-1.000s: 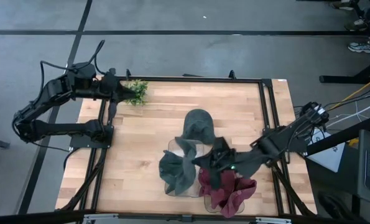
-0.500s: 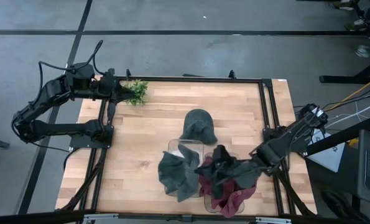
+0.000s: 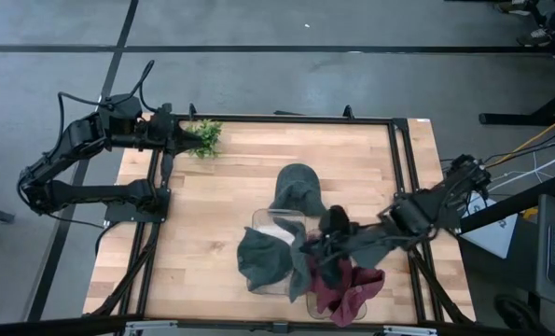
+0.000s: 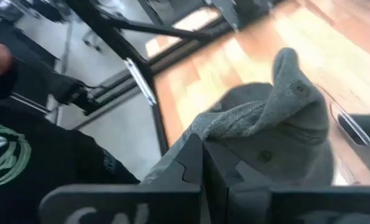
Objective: Pick & Place hat
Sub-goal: Put the top gray cap into the left transparent bin
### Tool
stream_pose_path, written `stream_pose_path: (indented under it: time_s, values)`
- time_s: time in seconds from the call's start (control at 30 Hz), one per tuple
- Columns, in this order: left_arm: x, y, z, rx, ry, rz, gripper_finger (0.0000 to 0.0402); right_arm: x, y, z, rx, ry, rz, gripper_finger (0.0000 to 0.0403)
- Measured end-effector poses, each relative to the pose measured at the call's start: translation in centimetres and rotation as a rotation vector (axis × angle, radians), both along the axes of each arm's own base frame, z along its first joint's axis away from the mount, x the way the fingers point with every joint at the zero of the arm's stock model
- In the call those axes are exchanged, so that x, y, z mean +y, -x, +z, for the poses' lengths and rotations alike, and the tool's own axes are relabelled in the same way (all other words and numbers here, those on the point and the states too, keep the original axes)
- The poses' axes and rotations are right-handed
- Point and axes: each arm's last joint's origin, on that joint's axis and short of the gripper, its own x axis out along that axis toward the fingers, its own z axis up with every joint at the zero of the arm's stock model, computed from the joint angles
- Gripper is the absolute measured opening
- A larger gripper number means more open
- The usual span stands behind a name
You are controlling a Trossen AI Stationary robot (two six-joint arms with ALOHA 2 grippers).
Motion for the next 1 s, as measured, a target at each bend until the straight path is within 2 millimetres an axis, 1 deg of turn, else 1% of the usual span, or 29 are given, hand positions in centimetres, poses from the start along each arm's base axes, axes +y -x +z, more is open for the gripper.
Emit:
stream_pose_path:
  time_s: [0.23,0.33,0.47,0.57,0.63,0.7,0.8,0.9,1.0]
  values:
    - [-0.2,0.4,0.0,0.002,0.001,0.0,0.0043,0.4,-3.3,-3.3,0.09,-0.005,0.006,0.0]
    - [-0.3,0.5,0.0,-0.003,-0.002,0.0,0.0043,0.3,-4.3,-3.4,0.057,-0.034,0.016,0.0]
    - [-0.3,0.6,0.0,-0.006,-0.003,0.0,0.0043,0.1,-4.9,-3.1,0.012,-0.055,0.016,0.0]
    - [-0.3,0.6,0.0,-0.004,0.0,-0.005,0.0043,0.4,-5.4,-3.2,-0.012,-0.117,-0.02,0.0]
    - [-0.5,0.8,0.0,-0.003,0.009,-0.023,0.0043,0.8,-6.0,-3.8,-0.008,-0.152,-0.02,0.0]
    - [-0.5,0.8,0.0,-0.004,0.016,-0.039,0.0043,1.1,-6.6,-4.7,0.021,-0.191,-0.023,0.0]
    - [-0.6,1.0,0.0,-0.01,0.013,-0.039,0.0043,1.1,-7.6,-6.0,0.067,-0.236,-0.033,0.0]
    - [-0.7,1.1,0.1,-0.015,0.011,-0.039,0.0043,0.5,-8.6,-6.8,0.087,-0.258,-0.045,0.0]
    - [-0.8,1.3,0.1,-0.02,0.008,-0.039,0.0043,-0.5,-9.8,-6.6,0.034,-0.285,-0.042,0.0]
